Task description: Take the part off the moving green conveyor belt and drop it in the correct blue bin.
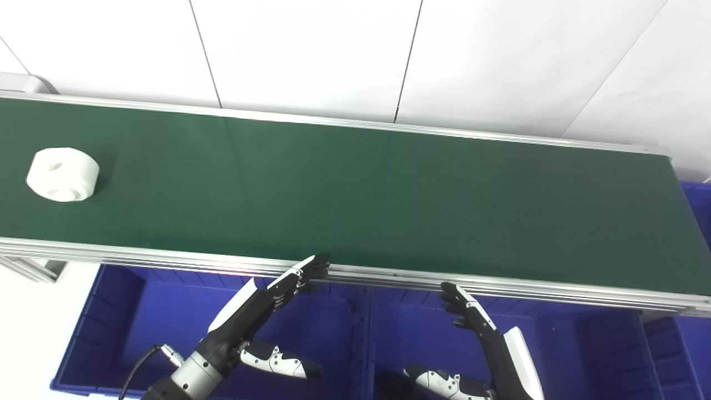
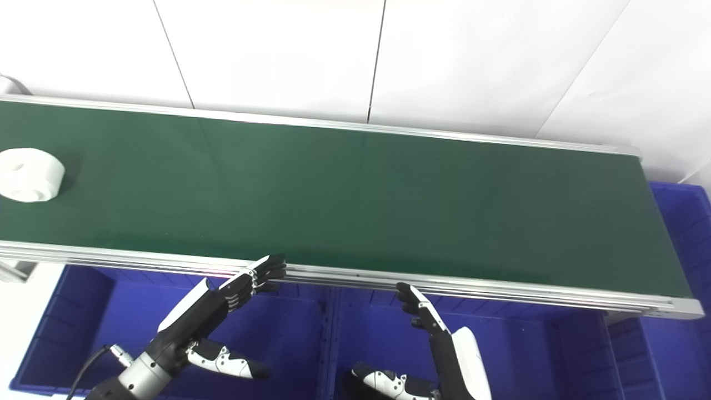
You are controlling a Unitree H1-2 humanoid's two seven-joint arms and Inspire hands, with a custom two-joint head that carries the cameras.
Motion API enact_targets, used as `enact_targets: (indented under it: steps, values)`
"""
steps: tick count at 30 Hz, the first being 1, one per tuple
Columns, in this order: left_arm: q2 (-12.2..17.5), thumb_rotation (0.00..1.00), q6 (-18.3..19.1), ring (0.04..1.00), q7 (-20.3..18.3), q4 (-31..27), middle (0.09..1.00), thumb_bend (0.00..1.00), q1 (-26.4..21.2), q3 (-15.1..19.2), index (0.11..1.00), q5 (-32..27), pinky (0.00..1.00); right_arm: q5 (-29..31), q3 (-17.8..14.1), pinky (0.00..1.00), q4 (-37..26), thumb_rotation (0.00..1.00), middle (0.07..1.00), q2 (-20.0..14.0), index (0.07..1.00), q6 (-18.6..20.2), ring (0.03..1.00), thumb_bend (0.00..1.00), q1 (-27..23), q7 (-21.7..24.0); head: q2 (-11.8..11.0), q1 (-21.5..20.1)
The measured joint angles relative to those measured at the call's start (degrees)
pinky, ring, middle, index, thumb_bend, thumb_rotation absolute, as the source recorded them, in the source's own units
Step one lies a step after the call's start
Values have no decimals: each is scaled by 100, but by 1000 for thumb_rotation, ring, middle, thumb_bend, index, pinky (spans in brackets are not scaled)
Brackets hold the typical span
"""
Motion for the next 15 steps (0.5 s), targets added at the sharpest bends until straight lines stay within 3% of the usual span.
enact_targets:
  steps: [15]
  values:
    - [3, 234, 5, 921, -3, -1, 949, 756, 0, -1, 945, -43, 867, -83, 2, 748, -2, 308, 848, 0, 876, 0, 822, 797, 0, 3, 0, 0]
